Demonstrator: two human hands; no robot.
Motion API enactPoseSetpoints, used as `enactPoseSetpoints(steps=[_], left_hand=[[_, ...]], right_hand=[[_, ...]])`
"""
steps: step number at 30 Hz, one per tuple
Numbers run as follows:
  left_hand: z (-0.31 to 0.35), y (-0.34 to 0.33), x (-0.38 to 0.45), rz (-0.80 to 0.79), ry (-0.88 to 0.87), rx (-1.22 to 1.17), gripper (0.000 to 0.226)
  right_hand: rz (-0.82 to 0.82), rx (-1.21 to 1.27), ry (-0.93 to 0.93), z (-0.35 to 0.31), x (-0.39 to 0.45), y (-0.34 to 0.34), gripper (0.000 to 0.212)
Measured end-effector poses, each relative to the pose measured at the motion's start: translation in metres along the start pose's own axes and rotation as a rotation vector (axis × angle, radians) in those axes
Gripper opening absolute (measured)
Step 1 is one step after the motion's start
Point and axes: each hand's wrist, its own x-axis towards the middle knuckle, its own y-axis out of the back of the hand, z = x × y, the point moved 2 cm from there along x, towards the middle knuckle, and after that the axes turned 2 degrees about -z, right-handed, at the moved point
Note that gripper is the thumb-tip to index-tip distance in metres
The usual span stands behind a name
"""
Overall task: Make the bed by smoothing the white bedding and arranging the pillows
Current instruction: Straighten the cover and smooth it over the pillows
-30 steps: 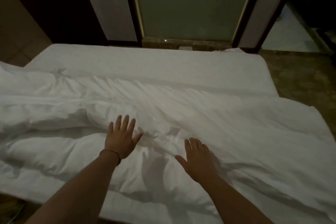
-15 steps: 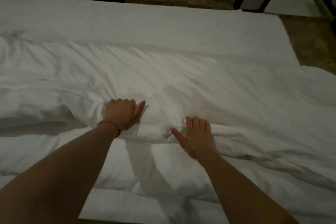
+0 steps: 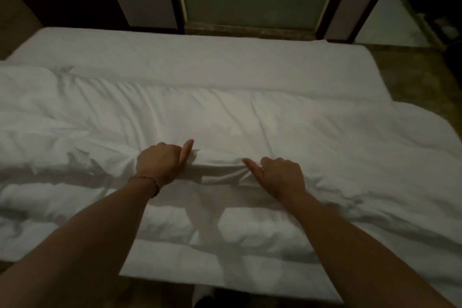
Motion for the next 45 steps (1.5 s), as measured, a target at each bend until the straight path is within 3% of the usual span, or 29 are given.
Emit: enactPoseSetpoints(steps=[4, 8, 10, 13, 15, 17, 19, 22, 24, 27, 31, 34, 39, 42, 45], left_hand=[[-0.009, 0.031, -0.038, 0.067, 0.002, -0.022, 0.077], [-0.022, 0.024, -0.084, 0.096, 0.024, 0.031, 0.079], [-0.029, 0.004, -0.104, 0.077, 0.017, 0.016, 0.078], [-0.036, -0.04, -0.122, -0.092, -0.04, 0.07, 0.077], [-0.032, -0.073, -0.132, -0.272, -0.034, 0.141, 0.062], [-0.023, -0.085, -0.13, -0.33, 0.008, 0.12, 0.049], [-0.011, -0.073, -0.114, -0.206, 0.006, 0.078, 0.053], [0.004, -0.056, -0.069, 0.056, -0.067, -0.063, 0.056], [0.017, -0.053, -0.038, 0.056, -0.123, -0.128, 0.056], [0.039, -0.062, 0.0, -0.029, -0.19, -0.112, 0.061], [0.043, -0.106, 0.021, -0.155, -0.232, -0.029, 0.064], [0.018, -0.141, 0.014, -0.173, -0.203, 0.024, 0.065], [-0.037, -0.16, 0.02, -0.199, -0.137, 0.062, 0.07], [-0.016, -0.148, 0.043, -0.183, -0.05, -0.028, 0.072], [0.046, -0.123, 0.077, -0.082, -0.156, -0.129, 0.07]], right_hand=[[0.097, -0.087, 0.07, -0.014, -0.021, 0.031, 0.086], [0.203, -0.067, 0.133, -0.028, -0.064, 0.015, 0.079], [0.155, -0.005, 0.138, -0.041, -0.086, 0.005, 0.074], [-0.128, 0.008, 0.102, -0.048, -0.106, -0.03, 0.091], [-0.415, 0.097, 0.094, -0.044, -0.116, -0.059, 0.114], [-0.564, 0.159, 0.058, -0.041, -0.118, -0.068, 0.12], [-0.489, 0.162, 0.055, -0.036, -0.109, -0.066, 0.104], [-0.129, 0.093, 0.074, -0.017, -0.077, -0.058, 0.057], [0.038, 0.045, 0.019, 0.001, -0.055, -0.056, 0.048], [-0.057, -0.026, -0.093, 0.018, -0.026, -0.062, 0.059], [-0.121, -0.023, -0.067, 0.022, -0.005, -0.1, 0.061], [-0.175, -0.057, -0.1, 0.039, -0.01, -0.136, 0.064], [-0.279, -0.134, -0.375, 0.106, -0.031, -0.158, 0.072], [-0.236, -0.16, -0.372, 0.117, -0.023, -0.147, 0.073], [-0.134, -0.12, -0.281, 0.098, 0.018, -0.125, 0.068]])
